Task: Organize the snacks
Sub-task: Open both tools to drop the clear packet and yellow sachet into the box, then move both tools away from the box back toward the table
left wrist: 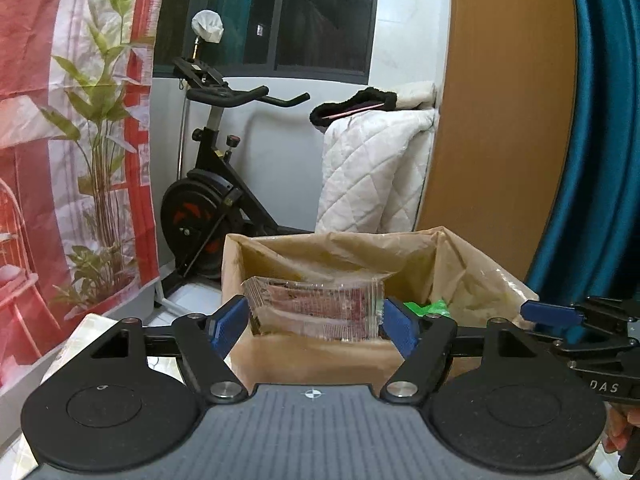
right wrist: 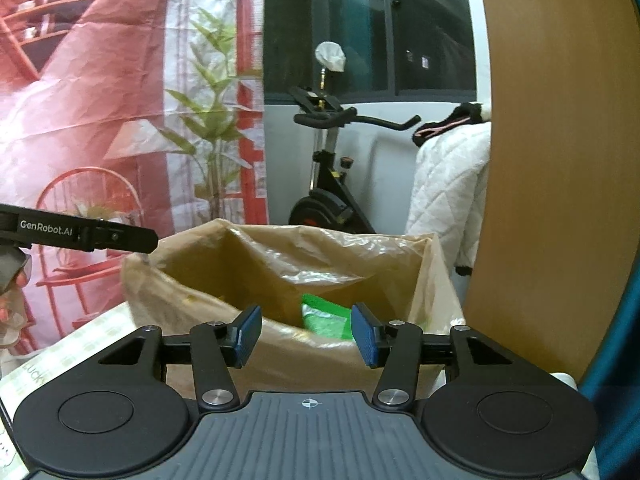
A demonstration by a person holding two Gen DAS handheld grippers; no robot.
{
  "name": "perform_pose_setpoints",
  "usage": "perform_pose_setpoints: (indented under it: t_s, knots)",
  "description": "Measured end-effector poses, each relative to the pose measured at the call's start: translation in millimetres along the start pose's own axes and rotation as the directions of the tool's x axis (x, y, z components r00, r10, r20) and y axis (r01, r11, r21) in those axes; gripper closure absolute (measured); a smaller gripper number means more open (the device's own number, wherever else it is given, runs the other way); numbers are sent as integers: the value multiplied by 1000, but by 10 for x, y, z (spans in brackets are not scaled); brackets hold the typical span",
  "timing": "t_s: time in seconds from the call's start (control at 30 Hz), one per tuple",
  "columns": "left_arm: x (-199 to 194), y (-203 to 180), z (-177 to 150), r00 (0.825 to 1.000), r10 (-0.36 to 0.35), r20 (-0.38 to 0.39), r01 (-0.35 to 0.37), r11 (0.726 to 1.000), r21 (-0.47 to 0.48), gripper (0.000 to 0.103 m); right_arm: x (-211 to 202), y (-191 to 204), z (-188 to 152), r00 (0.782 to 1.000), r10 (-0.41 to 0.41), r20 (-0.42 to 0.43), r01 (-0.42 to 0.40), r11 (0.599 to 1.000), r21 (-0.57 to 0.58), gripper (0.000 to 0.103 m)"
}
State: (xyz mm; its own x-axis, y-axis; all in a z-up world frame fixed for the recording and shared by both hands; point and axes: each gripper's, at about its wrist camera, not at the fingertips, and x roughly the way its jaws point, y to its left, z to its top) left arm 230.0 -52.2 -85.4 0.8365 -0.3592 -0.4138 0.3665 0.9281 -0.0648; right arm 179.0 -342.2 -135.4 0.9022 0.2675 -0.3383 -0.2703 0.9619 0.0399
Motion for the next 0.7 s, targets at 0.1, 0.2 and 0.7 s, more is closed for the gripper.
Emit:
perform_pose_setpoints:
  t_s: [0.1, 0.2, 0.7]
  knots:
    - [-83, -23, -69, 1000, -8, -19, 7, 1000, -3, 28, -85, 48, -65, 1000, 12, -10, -12, 1000, -3, 57]
    - [-158, -32, -134, 999, -15, -41, 15, 1000, -4, 28, -146, 58, -133, 1000, 21, -18, -21, 1000, 19, 57]
    - [-108, 106, -567, 987, -11, -161, 8, 1000, -17, 28, -178, -181, -885, 992, -17, -124, 37, 986, 160, 57]
